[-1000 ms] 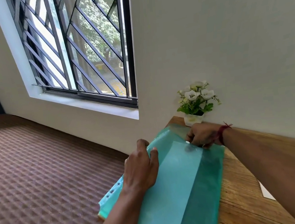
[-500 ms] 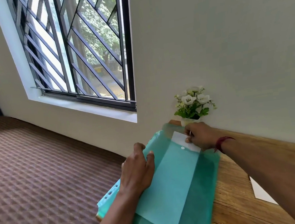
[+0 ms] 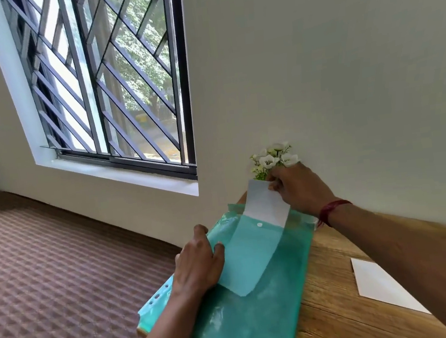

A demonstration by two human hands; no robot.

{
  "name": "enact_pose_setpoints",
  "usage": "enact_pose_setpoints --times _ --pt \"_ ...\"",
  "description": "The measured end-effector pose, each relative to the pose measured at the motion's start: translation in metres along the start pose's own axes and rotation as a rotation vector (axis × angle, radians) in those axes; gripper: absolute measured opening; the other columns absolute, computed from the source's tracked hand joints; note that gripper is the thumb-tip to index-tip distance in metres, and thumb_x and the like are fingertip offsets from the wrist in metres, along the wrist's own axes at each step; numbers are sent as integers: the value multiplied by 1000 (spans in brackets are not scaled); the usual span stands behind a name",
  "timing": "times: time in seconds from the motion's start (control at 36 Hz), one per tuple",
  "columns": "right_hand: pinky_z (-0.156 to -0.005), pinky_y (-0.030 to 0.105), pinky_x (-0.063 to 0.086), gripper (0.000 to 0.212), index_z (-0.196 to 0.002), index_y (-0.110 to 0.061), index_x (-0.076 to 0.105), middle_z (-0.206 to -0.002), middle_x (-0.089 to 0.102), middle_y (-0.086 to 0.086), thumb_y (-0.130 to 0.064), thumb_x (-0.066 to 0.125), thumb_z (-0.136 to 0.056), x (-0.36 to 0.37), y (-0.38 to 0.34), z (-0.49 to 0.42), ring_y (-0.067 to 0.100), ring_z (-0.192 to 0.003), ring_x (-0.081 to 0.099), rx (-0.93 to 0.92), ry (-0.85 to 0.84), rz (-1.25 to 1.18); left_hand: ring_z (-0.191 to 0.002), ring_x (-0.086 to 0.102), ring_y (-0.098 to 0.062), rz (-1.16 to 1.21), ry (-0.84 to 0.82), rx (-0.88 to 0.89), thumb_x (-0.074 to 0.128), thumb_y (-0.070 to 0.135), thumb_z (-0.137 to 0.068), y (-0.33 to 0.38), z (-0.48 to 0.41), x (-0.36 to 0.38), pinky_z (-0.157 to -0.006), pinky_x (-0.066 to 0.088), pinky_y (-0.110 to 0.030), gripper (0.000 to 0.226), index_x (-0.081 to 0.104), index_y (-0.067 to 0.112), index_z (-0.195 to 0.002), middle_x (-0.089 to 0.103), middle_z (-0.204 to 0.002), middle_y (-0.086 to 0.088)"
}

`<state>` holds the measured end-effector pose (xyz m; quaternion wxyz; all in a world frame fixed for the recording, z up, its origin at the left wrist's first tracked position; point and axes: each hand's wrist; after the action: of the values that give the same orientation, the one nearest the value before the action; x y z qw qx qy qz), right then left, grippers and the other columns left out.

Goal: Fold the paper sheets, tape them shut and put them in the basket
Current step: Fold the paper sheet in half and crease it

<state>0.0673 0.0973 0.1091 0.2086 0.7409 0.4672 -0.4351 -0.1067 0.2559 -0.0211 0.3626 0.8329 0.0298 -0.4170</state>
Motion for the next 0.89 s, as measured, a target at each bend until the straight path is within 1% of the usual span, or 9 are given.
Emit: enact_pose_setpoints --times 0.06,0.14,0.25,0.42,0.5,0.64,0.69,0.78,0.89 --pt "-62 31 44 11 -101 -12 68 -89 71 11 -13 59 -94 -9 -3 0 30 -83 66 -20 63 13 -88 63 -33 -26 1 -1 47 38 -92 0 0 0 -80 50 -45 24 36 23 -107 66 -97 -7" --pt "-67 37 54 11 -102 -14 68 -93 73 11 -15 60 -94 -21 -5 3 33 -84 68 -36 165 -10 -89 62 -34 -75 -11 -9 48 38 -90 1 1 0 -80 47 -44 26 36 22 -106 65 -97 -7" --pt "-69 37 54 14 -104 -14 70 -95 73 11 -14 60 -93 -37 -8 8 35 -85 67 -31 276 -5 -89 61 -35 -122 -15 -15 49 35 -88 3 2 1 -78 43 -43 24 34 21 -101 62 -93 -6" --pt "-65 39 55 11 -101 -11 69 -90 73 8 -12 64 -91 -53 -6 24 30 -79 68 -61 392 -28 -88 61 -32 -142 -11 -12 49 34 -87 3 1 1 -77 40 -41 23 35 21 -100 62 -93 -5" --pt "-63 38 55 10 -99 -11 69 -87 72 9 -12 64 -91 -57 -5 42 28 -73 67 -62 483 -26 -89 61 -33 -162 -8 -5 50 35 -87 4 1 1 -78 43 -42 24 36 20 -100 63 -95 -7" --pt "-67 37 57 14 -103 -7 70 -91 72 9 -12 63 -92 -61 -4 76 26 -77 68 -98 611 -21 -91 62 -32 -197 -15 -4 51 37 -87 6 1 2 -77 43 -41 25 37 20 -100 64 -99 -7" --pt "-71 34 57 17 -103 -5 71 -93 72 10 -13 60 -92 -66 -4 85 25 -79 69 -95 665 -37 -92 62 -32 -206 -17 -9 51 37 -87 7 2 1 -77 43 -41 25 38 20 -100 64 -101 -6" --pt "-78 21 50 16 -101 -3 72 -93 73 10 -11 61 -92 -75 -3 95 22 -80 69 -72 736 -67 -95 62 -31 -225 -17 -17 51 37 -87 8 2 0 -77 43 -40 26 40 19 -102 64 -104 -6" --pt "-76 14 47 12 -99 -3 72 -91 74 8 -8 66 -91 -85 1 108 16 -78 67 11 802 -147 -99 62 -30 -259 -29 -13 51 38 -88 10 0 0 -79 43 -40 29 44 19 -108 63 -110 -6"
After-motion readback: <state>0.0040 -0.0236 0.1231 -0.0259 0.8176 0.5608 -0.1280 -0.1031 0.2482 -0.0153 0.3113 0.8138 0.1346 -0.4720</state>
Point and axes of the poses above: each hand's wrist, its own z-axis away from the middle knuckle, its own x-axis out of the palm, y = z × x
